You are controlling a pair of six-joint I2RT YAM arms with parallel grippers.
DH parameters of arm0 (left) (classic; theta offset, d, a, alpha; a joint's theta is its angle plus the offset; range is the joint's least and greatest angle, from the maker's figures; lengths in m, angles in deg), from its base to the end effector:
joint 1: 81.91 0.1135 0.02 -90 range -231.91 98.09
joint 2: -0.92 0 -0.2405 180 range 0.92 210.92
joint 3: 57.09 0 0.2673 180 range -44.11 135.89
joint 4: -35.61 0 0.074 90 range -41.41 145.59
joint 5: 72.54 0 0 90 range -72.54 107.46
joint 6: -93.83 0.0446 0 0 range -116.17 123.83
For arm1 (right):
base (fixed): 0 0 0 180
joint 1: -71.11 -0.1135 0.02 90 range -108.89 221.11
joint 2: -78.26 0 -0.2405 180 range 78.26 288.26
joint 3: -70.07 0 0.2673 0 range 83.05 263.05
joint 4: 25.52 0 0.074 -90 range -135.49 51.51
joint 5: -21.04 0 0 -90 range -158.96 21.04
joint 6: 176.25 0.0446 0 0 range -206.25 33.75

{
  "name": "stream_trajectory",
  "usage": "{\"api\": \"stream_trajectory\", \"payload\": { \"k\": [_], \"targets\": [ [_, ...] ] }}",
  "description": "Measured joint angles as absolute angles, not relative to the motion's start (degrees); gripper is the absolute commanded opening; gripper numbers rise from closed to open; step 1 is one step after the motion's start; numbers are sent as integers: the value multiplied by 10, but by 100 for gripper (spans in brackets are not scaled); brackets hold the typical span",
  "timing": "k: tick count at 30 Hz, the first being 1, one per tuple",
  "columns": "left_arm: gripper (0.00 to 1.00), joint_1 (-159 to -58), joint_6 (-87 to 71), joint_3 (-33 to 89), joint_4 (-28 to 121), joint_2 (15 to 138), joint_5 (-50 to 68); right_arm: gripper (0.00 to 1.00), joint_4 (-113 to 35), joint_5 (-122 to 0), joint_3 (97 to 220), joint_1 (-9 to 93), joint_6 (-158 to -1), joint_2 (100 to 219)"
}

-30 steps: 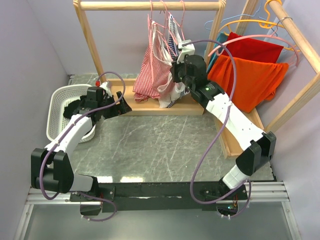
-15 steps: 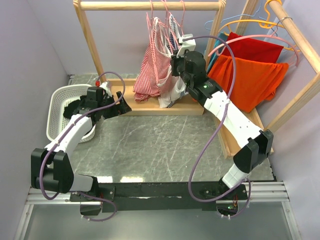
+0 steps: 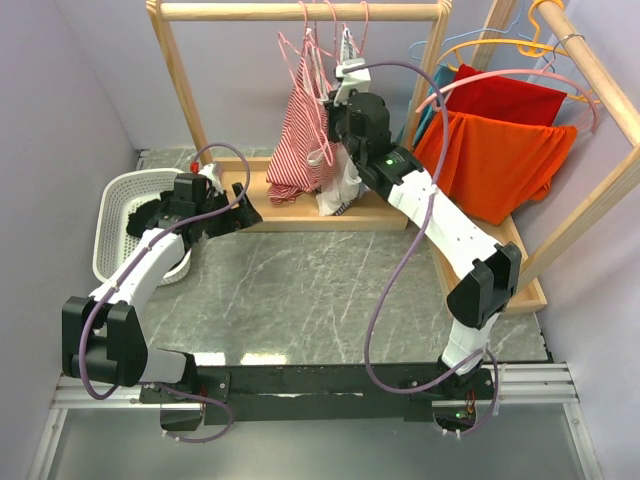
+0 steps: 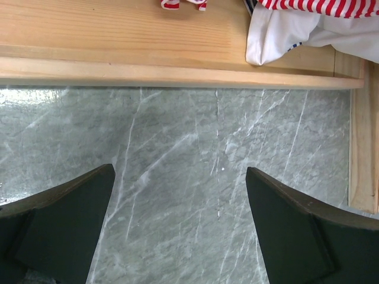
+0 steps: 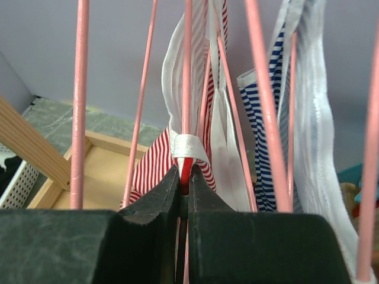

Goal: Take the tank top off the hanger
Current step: Pick up the hanger from the clothesline.

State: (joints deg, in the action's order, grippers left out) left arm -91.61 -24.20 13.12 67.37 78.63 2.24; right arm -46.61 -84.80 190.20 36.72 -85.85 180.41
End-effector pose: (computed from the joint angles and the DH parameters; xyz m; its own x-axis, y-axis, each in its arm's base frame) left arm 0.3178 -0.0662 0.2395 -0.7212 -0.3368 -0.6054 0.0272 0.8594 -0.5105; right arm 0.3713 0.2394 0.4248 -0.0470 -0.0240 -0.9986 -0.3181 0.9480 -0.0078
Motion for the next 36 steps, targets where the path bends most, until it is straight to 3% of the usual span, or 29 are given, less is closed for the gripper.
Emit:
{"api": "stream_trajectory", "payload": {
  "k": [18, 36],
  "targets": [
    [100, -916, -228, 131, 683, 786, 40, 0, -417, -881, 1903, 357, -874, 1847],
    [99, -916, -228, 131, 683, 786, 38, 0, -373, -764, 1737, 349, -874, 1763]
  ]
}}
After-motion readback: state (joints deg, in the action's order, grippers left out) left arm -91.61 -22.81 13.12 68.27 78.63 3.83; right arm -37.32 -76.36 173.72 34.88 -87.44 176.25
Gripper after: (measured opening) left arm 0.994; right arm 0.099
